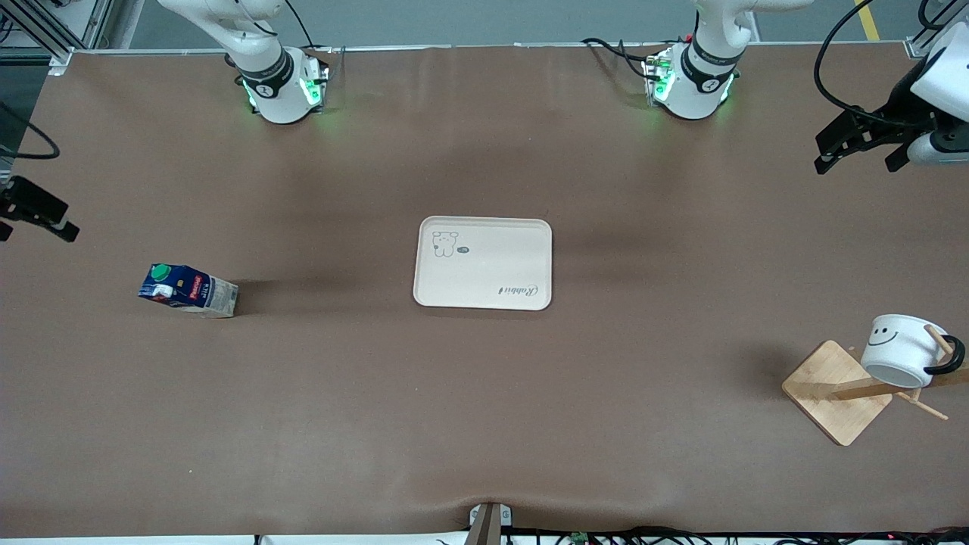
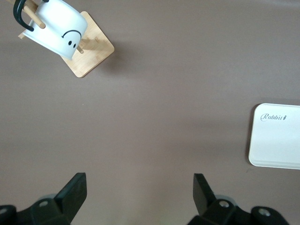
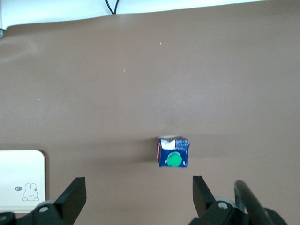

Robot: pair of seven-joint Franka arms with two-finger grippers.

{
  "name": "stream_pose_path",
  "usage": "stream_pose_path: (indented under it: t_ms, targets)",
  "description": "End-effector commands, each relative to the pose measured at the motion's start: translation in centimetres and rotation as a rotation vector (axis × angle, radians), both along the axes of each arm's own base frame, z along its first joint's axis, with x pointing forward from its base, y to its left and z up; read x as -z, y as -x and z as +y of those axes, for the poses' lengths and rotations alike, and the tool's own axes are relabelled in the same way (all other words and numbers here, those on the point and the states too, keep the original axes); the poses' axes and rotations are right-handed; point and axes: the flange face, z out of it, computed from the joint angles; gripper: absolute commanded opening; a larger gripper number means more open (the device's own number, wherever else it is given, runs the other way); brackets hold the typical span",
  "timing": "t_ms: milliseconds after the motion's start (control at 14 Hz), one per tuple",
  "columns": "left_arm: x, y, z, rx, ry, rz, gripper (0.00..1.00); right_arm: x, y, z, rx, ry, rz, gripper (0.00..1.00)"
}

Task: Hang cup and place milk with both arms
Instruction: 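Open the right gripper and draw it back from the milk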

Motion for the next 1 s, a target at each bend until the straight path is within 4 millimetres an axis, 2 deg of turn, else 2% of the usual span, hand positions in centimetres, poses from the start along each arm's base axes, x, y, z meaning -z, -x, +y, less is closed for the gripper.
stream_pose_path:
  t_ms: [0, 214, 429, 929]
  targets:
    - [-0.5, 0.3, 0.3, -0.014, 0.015, -0.014, 1.00, -1.3, 2.4, 0.8, 0.018, 0.034, 0.022, 1.00]
    - [-0.6, -0.2, 0.3, -0.014, 0.018, -0.015, 1.00, -1.0, 2.7, 2.0, 0.059, 0.027, 0.056, 1.00]
    - [-0.7, -0.6, 0.3, -0.011, 0.014, -0.005, 1.00, -1.4, 2.9, 1.6, 0.113, 0.013, 0.060, 1.00]
    - [-1.0, -0.8, 0.2, 0.001, -0.001, -0.003, 1.00, -1.1, 3.1, 1.6, 0.095, 0.011, 0.087, 1.00]
